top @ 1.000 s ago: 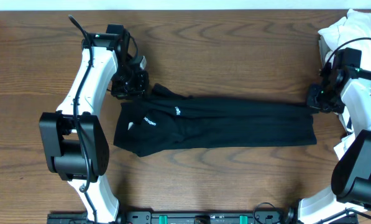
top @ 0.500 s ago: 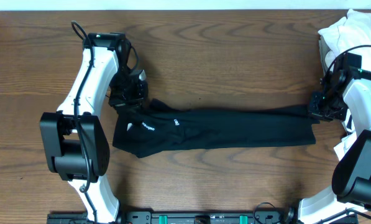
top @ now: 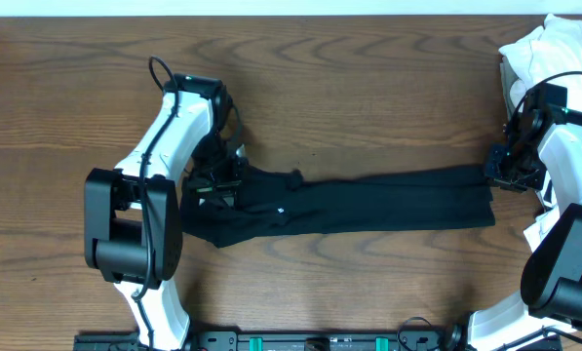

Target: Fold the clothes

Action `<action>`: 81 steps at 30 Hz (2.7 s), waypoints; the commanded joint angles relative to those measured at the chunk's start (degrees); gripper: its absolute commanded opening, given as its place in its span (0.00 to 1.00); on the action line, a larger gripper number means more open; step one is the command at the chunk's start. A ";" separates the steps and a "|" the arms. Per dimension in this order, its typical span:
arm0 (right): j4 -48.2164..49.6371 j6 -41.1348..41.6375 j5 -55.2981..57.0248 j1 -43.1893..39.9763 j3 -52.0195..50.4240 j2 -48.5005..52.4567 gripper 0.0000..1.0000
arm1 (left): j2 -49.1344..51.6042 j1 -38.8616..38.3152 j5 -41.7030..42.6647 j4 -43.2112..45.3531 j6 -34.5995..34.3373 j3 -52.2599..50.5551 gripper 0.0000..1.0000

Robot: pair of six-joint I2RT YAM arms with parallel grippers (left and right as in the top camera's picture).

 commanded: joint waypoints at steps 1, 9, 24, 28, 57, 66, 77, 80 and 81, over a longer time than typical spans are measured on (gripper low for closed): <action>-0.81 0.24 -2.75 -0.61 -0.13 -0.92 0.20 | -1.49 0.02 -1.22 -0.92 -0.46 -0.94 0.06; -2.58 -4.46 -14.03 -0.61 -0.13 -0.92 0.20 | -1.49 0.02 -2.69 -1.99 -0.46 -1.05 0.06; -2.19 -9.62 -20.28 -0.59 -0.83 -0.55 0.19 | -1.46 -0.02 -2.64 5.60 -0.85 -7.19 0.12; 1.07 -9.53 -18.34 -0.63 -3.17 -0.04 0.19 | -1.46 -0.02 -2.64 10.54 -2.25 -11.93 0.12; 13.22 0.46 -5.86 -1.51 -14.51 0.42 0.26 | -1.46 0.02 -21.00 31.89 -9.57 -21.51 0.25; 12.87 0.48 -5.75 -1.49 -14.51 0.42 0.27 | -1.70 2.27 -23.08 31.43 -12.11 -19.58 0.29; 13.27 0.48 -5.75 -1.49 -14.51 0.42 0.28 | -13.77 2.51 -22.97 32.28 -9.94 -12.24 0.32; 13.29 0.48 -5.75 -1.49 -14.51 0.42 0.28 | -15.58 2.51 -21.70 34.91 -9.90 -12.24 0.38; 13.29 0.48 -5.75 -1.49 -14.51 0.42 0.28 | -15.61 2.51 -20.59 35.54 -9.90 -12.26 0.42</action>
